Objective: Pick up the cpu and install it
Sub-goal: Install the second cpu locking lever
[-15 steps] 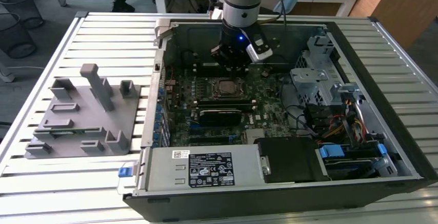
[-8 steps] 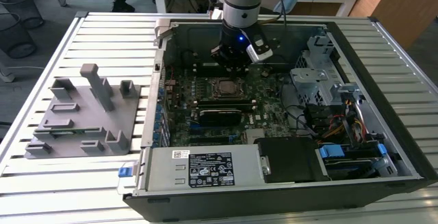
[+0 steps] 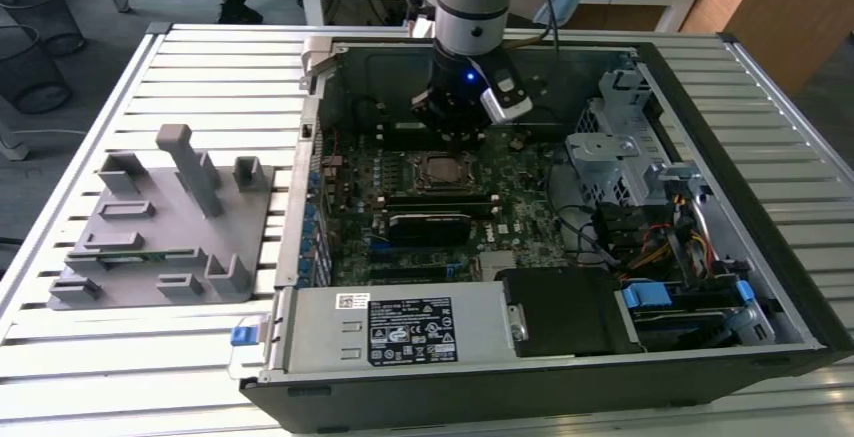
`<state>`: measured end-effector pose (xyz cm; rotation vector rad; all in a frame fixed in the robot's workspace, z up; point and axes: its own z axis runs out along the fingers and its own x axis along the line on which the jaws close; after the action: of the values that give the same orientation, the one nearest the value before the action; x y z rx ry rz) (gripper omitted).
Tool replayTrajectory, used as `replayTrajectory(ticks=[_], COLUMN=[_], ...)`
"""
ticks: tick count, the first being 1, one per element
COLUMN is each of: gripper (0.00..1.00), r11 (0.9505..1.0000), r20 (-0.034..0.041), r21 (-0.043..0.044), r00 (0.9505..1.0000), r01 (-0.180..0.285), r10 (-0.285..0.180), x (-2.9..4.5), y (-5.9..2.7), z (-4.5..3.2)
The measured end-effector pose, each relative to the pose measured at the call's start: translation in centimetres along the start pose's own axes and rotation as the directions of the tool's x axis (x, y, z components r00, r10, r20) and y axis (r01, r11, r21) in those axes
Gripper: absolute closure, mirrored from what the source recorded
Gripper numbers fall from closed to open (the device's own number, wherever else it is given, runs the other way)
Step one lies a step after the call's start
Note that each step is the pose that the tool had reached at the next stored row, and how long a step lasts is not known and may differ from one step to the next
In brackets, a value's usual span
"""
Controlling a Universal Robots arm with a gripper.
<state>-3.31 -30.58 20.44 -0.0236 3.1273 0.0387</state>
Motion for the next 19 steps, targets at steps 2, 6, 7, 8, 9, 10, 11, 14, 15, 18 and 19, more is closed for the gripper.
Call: replayTrajectory(ticks=[2, 6, 7, 8, 9, 10, 11, 14, 15, 18, 19], gripper=[0.89, 0.89, 0.89, 0.89, 0.89, 0.89, 0.89, 0.89, 0.89, 0.89, 0.89], r11=[1.0000, 1.0000, 1.0000, 1.0000, 1.0000, 1.0000, 1.0000, 1.0000, 1.0000, 1.0000, 1.0000], r20=[0.0001, 0.0000, 0.0000, 0.0000, 0.0001, 0.0001, 0.0000, 0.0001, 0.0000, 0.0000, 0.0001], r21=[0.0000, 0.0000, 0.0000, -0.0001, 0.0000, -0.0001, 0.0000, -0.0002, 0.0001, 0.0001, -0.0001], r00=[1.0000, 1.0000, 1.0000, 1.0000, 1.0000, 1.0000, 1.0000, 1.0000, 1.0000, 1.0000, 1.0000], r01=[0.000, 0.000, 0.000, 0.000, 0.000, 0.000, 0.000, 0.000, 0.000, 0.000, 0.000], r10=[0.000, 0.000, 0.000, 0.000, 0.000, 0.000, 0.000, 0.000, 0.000, 0.000, 0.000], x=[0.00, 0.00, 0.01, 0.01, 0.01, 0.01, 0.01, 0.01, 0.02, 0.01, 0.01], y=[-0.12, -0.35, -0.41, -0.49, -0.59, -0.69, -0.80, -1.03, -1.06, -1.08, -1.07], z=[0.00, -0.01, -0.01, -0.01, -0.01, -0.01, -0.02, -0.03, -0.07, -0.39, -0.62])
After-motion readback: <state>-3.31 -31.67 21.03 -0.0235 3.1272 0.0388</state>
